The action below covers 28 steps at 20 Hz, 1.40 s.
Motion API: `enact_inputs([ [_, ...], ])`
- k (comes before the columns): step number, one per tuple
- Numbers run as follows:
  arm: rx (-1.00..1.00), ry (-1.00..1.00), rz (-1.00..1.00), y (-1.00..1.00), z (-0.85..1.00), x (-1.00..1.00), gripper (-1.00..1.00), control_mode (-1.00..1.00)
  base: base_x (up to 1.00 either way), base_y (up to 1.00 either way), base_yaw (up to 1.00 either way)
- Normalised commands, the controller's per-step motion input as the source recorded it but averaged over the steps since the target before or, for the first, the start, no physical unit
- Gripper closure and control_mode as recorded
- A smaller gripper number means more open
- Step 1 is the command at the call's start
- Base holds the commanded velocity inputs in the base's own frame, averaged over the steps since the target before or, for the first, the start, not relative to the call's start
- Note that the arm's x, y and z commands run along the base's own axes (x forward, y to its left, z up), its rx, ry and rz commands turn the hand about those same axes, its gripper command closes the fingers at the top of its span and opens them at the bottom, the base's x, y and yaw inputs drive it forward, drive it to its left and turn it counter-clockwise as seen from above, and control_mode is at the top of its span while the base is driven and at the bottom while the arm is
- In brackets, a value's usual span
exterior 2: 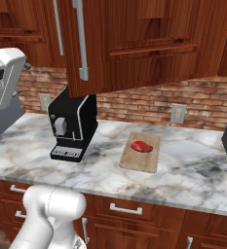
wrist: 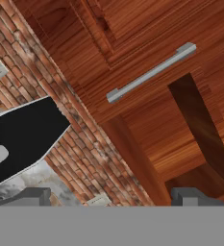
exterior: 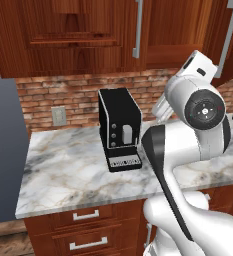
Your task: Open the cabinet, retrieve the rolling pin, and place it next to the meat on the cutting board to prepare for tenderizing.
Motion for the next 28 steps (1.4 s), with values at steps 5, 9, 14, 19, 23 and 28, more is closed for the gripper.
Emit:
enact_inputs([
  [5,-0.09,0.06,-0.11,-0.41,-0.19,0.37,-1.00,-1.00,0.00,0.00,0.00],
  [9,-0.08,0.05,-0.10,-0.44,-0.09,0.41,-1.00,-1.00,0.00,0.00,0.00],
  [14,-0.09,0.04,-0.09,-0.21,-0.09,0.53,-1.00,-1.00,0.00,0.00,0.00],
  [19,-0.10,0.01,-0.08,-0.17,-0.09,0.40,-1.00,-1.00,0.00,0.00,0.00],
  [23,-0.09,0.00,-0.11,-0.18,-0.07,0.25,-1.00,-1.00,0.00,0.00,0.00],
  [28,-0.05,0.02,-0.14,-0.29,-0.04,0.04,-1.00,-1.00,0.00,0.00,0.00],
])
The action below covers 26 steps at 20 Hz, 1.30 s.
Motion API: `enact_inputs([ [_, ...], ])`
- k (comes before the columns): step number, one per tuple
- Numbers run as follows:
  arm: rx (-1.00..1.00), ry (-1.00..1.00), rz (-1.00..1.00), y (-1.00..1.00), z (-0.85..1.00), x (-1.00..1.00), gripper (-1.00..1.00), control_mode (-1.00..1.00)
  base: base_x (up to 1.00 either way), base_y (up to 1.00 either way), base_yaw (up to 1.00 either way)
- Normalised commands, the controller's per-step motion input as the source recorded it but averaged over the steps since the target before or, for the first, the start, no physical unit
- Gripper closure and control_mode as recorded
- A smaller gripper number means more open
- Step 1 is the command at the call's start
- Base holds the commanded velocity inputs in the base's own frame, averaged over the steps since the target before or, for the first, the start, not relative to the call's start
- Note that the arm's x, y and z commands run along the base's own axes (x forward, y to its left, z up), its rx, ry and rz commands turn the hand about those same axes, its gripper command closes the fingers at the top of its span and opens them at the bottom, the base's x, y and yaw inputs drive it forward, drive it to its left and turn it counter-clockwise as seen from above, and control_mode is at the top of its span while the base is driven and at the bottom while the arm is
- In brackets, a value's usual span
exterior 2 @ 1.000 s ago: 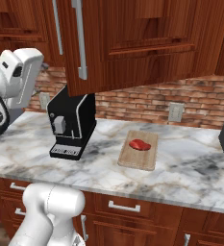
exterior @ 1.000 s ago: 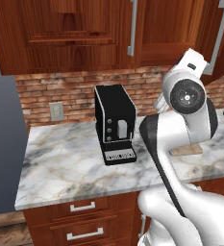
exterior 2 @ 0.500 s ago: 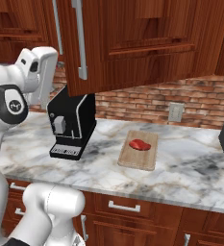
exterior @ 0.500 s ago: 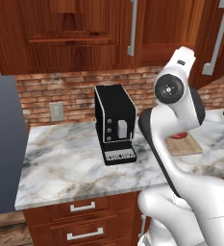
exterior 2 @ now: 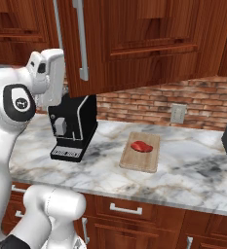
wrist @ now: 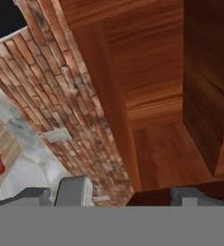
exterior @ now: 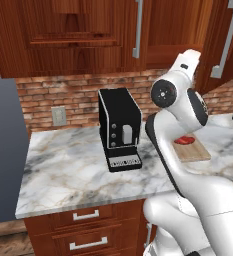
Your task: Open the cabinet, retrieve the rolling pin, and place it next to the meat on the cutting board to prepare for tenderizing.
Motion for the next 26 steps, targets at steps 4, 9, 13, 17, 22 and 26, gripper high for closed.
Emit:
enact_inputs([
  [4,-0.02,0.00,-0.15,-0.40,0.00,-0.03,-1.00,-1.00,0.00,0.00,0.00],
  [9,0.00,0.00,-0.14,-0.56,0.00,-0.29,-1.00,-1.00,0.00,0.00,0.00],
  [13,0.00,0.00,-0.14,-0.68,0.00,-0.51,-1.00,-1.00,0.00,0.00,0.00],
  [17,0.00,0.00,-0.14,-0.75,0.00,-0.71,-1.00,-1.00,0.00,0.00,0.00],
  [22,0.00,0.00,-0.12,-0.84,0.00,-0.70,-1.00,-1.00,0.00,0.00,0.00],
  [26,0.01,0.00,-0.10,-0.89,0.00,-0.60,-1.00,-1.00,0.00,0.00,0.00],
])
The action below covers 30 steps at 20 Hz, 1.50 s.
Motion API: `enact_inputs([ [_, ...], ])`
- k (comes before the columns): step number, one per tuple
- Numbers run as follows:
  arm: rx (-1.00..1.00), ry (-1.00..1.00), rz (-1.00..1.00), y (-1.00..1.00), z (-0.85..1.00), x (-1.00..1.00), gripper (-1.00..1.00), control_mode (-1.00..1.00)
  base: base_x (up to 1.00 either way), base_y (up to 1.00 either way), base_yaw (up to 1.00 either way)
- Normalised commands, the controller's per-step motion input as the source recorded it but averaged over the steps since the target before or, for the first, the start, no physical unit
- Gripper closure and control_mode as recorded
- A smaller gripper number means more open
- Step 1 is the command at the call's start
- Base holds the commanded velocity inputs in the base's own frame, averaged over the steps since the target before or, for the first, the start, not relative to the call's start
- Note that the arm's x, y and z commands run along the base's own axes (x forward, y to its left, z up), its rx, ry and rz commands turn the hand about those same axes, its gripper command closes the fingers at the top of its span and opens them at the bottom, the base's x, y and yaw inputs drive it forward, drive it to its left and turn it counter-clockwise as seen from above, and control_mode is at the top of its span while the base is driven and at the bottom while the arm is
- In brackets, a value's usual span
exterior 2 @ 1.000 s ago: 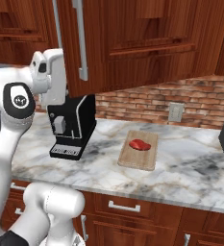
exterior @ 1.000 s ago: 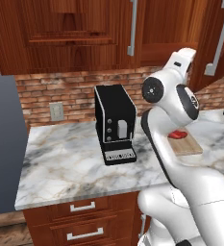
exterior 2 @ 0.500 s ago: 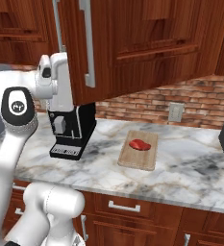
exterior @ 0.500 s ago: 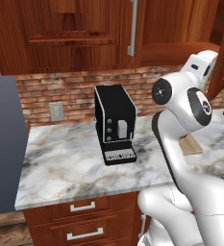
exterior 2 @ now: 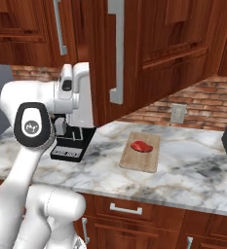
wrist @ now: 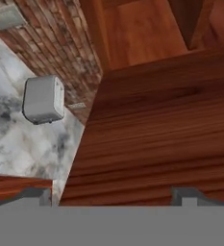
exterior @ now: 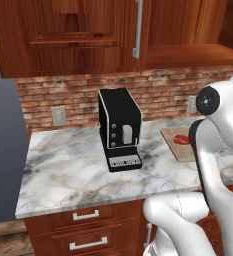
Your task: Open the cabinet, retrieve the rolling pin, and place it next to the meat on the cutting board to prepare for tenderizing.
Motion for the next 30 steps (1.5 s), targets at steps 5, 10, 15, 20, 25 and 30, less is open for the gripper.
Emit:
enact_inputs([
  [5,0.04,0.00,-0.08,-0.94,0.00,-0.45,-1.00,-1.00,0.00,0.00,0.00],
  [10,0.05,0.00,-0.05,-1.00,0.00,-0.34,-1.00,-1.00,0.00,0.00,0.00],
  [15,0.05,0.00,-0.03,-0.99,0.00,-0.17,-1.00,-1.00,0.00,0.00,0.00],
  [20,0.03,0.00,0.00,-0.83,0.00,-0.04,-1.00,-1.00,0.00,0.00,0.00],
  [25,0.01,0.00,0.00,-0.13,0.00,-0.08,-1.00,-1.00,0.00,0.00,0.00],
  [30,0.01,-0.04,0.01,0.66,-0.02,-0.04,-1.00,-1.00,0.00,0.00,0.00],
])
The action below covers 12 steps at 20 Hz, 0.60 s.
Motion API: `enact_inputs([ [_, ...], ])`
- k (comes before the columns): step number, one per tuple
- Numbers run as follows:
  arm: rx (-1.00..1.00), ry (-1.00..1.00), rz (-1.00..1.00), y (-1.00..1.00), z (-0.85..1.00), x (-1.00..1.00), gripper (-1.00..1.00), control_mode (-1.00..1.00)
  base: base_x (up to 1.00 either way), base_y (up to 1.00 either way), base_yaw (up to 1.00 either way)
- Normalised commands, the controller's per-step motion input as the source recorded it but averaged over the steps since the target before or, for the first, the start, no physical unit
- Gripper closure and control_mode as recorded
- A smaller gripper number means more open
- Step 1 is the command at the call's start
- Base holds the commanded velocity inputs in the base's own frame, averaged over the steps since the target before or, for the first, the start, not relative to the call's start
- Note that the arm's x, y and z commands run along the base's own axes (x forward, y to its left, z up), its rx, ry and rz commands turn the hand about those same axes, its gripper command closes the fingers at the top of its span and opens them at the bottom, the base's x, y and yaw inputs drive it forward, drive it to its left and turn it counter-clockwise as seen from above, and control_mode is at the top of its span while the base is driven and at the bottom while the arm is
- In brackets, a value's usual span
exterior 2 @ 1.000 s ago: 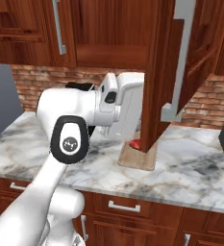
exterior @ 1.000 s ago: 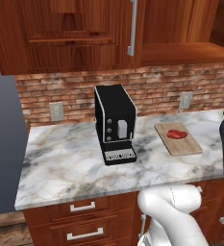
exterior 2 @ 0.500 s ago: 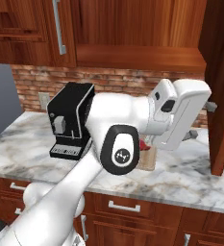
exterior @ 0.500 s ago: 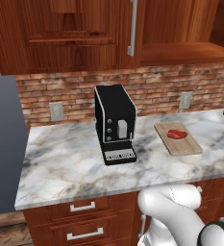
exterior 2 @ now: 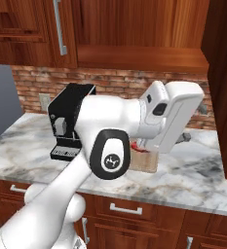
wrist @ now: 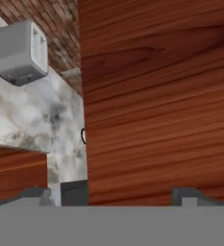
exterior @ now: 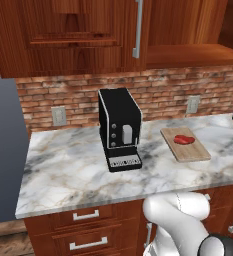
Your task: Open the cabinet, retrieve the rolling pin, and place it next to the meat on the cutting board to prepare for tenderizing.
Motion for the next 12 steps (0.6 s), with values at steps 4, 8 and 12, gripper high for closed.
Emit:
enact_inputs([
  [4,0.00,-0.09,0.01,0.97,-0.06,0.00,-1.00,-1.00,0.00,0.00,0.00],
  [8,0.00,-0.16,0.04,1.00,-0.03,0.00,-1.00,-1.00,0.00,0.00,0.00],
  [12,0.02,-0.21,0.07,1.00,0.00,0.00,-1.00,-1.00,0.00,0.00,0.00],
])
